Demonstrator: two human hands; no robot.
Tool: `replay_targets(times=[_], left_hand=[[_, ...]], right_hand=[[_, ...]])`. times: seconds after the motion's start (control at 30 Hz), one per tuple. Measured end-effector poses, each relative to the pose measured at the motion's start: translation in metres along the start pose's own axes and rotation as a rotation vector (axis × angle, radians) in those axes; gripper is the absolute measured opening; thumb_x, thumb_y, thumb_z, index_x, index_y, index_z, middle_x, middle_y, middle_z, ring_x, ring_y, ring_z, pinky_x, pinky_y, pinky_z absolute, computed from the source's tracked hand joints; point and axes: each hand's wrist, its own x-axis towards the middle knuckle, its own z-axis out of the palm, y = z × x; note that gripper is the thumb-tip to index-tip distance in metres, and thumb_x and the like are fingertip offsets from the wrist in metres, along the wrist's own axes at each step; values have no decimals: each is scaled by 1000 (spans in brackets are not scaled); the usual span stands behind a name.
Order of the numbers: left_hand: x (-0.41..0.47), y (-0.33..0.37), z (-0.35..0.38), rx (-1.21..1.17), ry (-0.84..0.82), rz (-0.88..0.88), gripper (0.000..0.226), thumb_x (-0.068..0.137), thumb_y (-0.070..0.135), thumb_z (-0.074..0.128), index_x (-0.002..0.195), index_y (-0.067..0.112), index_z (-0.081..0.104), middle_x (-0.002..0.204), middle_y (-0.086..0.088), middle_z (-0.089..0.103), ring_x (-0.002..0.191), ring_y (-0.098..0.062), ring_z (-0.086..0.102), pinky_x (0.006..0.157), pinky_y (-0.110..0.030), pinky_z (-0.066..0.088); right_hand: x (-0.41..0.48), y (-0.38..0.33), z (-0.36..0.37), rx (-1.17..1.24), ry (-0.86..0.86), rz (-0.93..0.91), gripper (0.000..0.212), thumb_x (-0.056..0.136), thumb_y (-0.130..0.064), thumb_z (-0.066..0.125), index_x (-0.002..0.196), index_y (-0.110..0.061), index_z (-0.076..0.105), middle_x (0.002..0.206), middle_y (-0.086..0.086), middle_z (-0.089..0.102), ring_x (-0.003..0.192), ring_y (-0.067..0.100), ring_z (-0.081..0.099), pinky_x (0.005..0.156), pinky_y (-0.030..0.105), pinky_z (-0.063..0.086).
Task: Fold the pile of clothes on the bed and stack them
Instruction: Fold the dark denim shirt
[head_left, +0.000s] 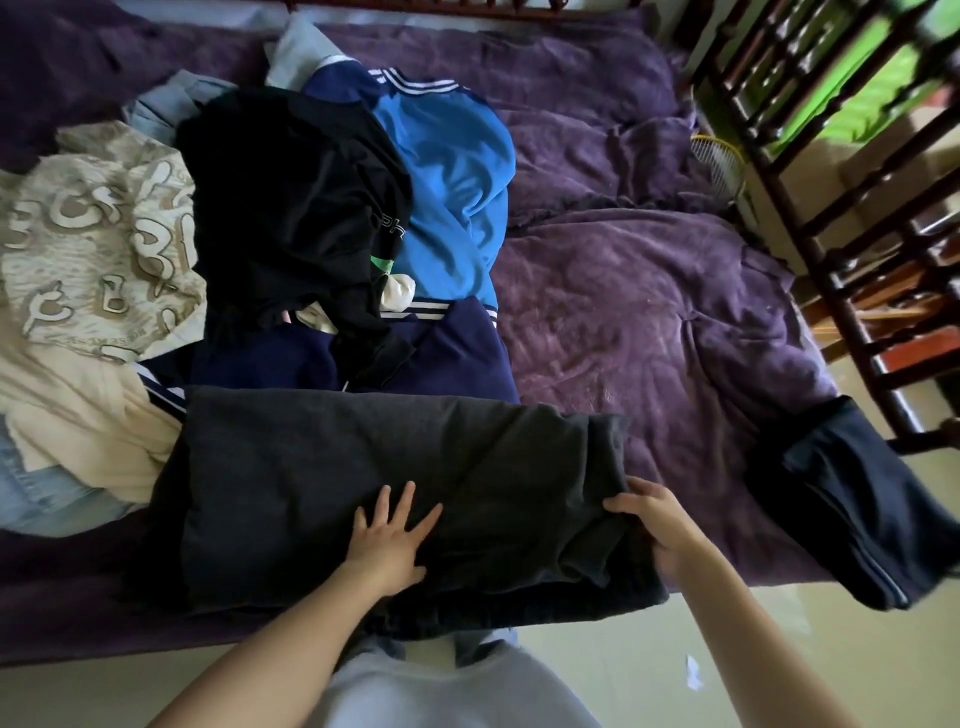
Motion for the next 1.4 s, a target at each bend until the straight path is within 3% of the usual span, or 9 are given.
replay_targets(times=[0.2, 0.27, 0.4, 0.57, 0.7, 0.83, 1.0, 1.3, 1.4], left_hand=[[-12, -4, 4, -77, 62, -29, 75, 84, 63, 16, 148, 32, -10, 154, -10, -22, 143, -37, -9, 114, -53, 6], [-20, -14, 6, -315, 182, 3, 79, 74, 56, 11, 149, 29, 11, 155, -9, 8, 139, -38, 25, 108, -53, 29], [-49, -43, 1, -1484, 398, 29, 35, 94, -6, 37, 97, 24, 54, 81, 16, 71, 80, -3, 66, 69, -14, 51], [-81, -154, 2, -2386, 418, -8, 61, 84, 53, 54, 129, 12, 51, 107, -13, 66, 97, -29, 61, 85, -41, 48], [-111, -226, -22, -2355, 467, 108, 96, 33, 81, 66, 107, 19, 70, 99, -13, 71, 79, -29, 69, 67, -41, 55], [-112, -255, -60, -2106, 312, -67, 56, 74, 71, 36, 95, 23, 59, 72, -6, 63, 56, -21, 57, 53, -30, 46], [-81, -234, -92, -1499, 327, -150, 52, 81, 33, 69, 128, 32, 46, 117, -3, 54, 107, -23, 54, 83, -35, 46], [-56, -248, -93, -1455, 646, -169, 16, 87, -1, 59, 84, 14, 65, 72, -6, 59, 75, -21, 54, 58, -24, 39], [-51, -272, -94, -1635, 716, -282, 15, 88, 0, 58, 93, 11, 65, 63, -1, 60, 66, -19, 52, 52, -20, 42]], right_hand=[[-42, -53, 96, -62, -267, -235, 55, 74, 25, 53, 124, 3, 51, 85, 8, 72, 72, 17, 69, 69, 28, 58], [-55, -62, 141, -146, -346, -286, 69, 70, 21, 60, 134, 3, 42, 96, 11, 70, 79, 18, 68, 76, 31, 57], [-75, -67, 224, -370, -477, -363, 80, 76, 14, 63, 145, -3, 26, 118, 15, 62, 100, 21, 62, 86, 30, 53], [-81, -42, 325, -652, -626, -425, 47, 76, 10, 65, 120, 4, 49, 97, 16, 64, 85, 22, 58, 75, 35, 50], [-69, 0, 399, -922, -644, -433, 48, 77, -6, 69, 120, -1, 49, 110, 18, 61, 102, 32, 59, 90, 43, 49], [-63, 37, 419, -1200, -567, -490, 67, 82, -18, 63, 139, -10, 29, 126, 15, 54, 117, 34, 50, 96, 38, 41], [-61, 64, 406, -1369, -649, -433, 81, 89, -20, 54, 150, -27, 2, 137, 9, 49, 131, 32, 35, 111, 49, 18], [-62, 59, 378, -1098, -715, -513, 41, 91, -9, 51, 131, -14, 54, 134, 7, 54, 123, 21, 47, 106, 26, 33], [-57, 56, 361, -1004, -449, -888, 34, 86, -11, 46, 114, -6, 65, 113, 12, 65, 104, 25, 58, 88, 30, 48]])
